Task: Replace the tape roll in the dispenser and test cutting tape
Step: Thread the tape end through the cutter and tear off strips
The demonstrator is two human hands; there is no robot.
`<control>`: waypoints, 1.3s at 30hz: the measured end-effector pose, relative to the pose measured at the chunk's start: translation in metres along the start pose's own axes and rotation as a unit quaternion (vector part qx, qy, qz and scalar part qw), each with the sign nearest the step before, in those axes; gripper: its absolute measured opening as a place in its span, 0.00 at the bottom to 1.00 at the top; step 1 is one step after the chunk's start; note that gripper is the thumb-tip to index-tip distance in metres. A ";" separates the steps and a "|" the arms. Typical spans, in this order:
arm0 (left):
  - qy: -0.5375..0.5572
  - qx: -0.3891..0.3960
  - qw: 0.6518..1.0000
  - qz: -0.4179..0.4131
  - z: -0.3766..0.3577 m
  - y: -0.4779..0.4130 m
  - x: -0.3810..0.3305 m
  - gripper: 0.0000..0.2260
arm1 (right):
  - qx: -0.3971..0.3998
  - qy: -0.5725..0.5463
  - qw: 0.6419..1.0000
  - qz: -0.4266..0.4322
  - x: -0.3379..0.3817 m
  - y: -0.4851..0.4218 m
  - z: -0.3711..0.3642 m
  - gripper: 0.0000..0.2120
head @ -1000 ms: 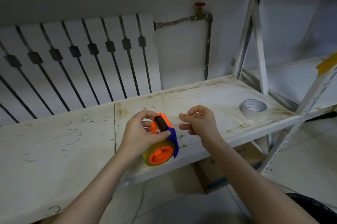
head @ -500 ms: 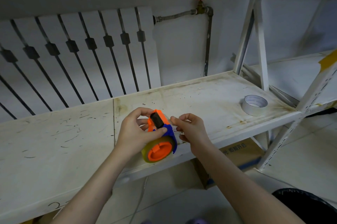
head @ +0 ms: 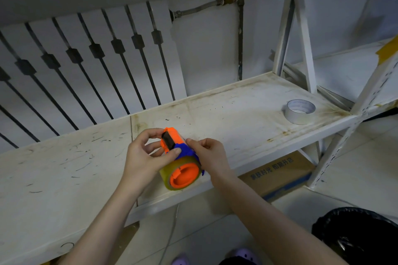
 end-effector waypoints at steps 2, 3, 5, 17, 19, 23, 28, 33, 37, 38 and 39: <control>-0.002 -0.001 1.000 0.005 0.001 -0.001 0.002 0.19 | 0.015 0.007 0.999 -0.028 -0.003 -0.003 0.000 0.14; -0.004 -0.004 1.000 0.007 0.001 -0.001 0.002 0.20 | 0.025 0.009 0.999 -0.044 -0.005 -0.004 0.000 0.14; -0.007 -0.007 1.000 0.011 0.001 -0.001 0.002 0.20 | 0.019 0.026 0.998 -0.057 -0.011 -0.010 0.003 0.12; -0.028 -0.043 0.998 0.023 -0.017 -0.013 -0.005 0.20 | 0.141 0.023 0.980 0.139 -0.046 0.019 0.003 0.41; -0.047 -0.073 0.995 0.038 -0.021 -0.021 -0.003 0.22 | 0.143 0.023 0.979 0.143 -0.046 0.017 0.009 0.41; -0.092 -0.128 0.986 0.048 -0.041 -0.034 -0.003 0.26 | 0.128 0.080 0.960 0.235 -0.032 0.010 0.010 0.47; -0.100 -0.098 0.985 0.098 -0.044 -0.043 -0.007 0.30 | 0.132 0.089 0.963 0.218 -0.026 -0.006 0.006 0.49; 0.021 -0.009 0.988 0.152 -0.019 -0.040 -0.002 0.20 | 0.260 0.022 0.955 0.140 -0.022 -0.007 0.021 0.37; 0.130 0.023 0.963 0.234 -0.018 -0.035 0.005 0.09 | 0.366 0.004 0.928 0.075 -0.018 -0.001 0.024 0.34; 0.146 0.007 0.960 0.240 -0.019 -0.034 0.007 0.08 | 0.379 -0.001 0.923 0.062 -0.015 0.000 0.024 0.35; 0.163 -0.013 0.954 0.252 -0.021 -0.034 0.008 0.07 | 0.387 -0.008 0.921 0.048 -0.012 0.001 0.024 0.35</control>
Point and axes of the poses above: each hand's wrist, its own y-axis away from the middle knuckle, its own z-axis out of the back of the hand, x = y × z, the point moved 1 cm from there along -y, towards the middle knuckle, and after that the axes turned 10 degrees about y, right-handed, at the moved point
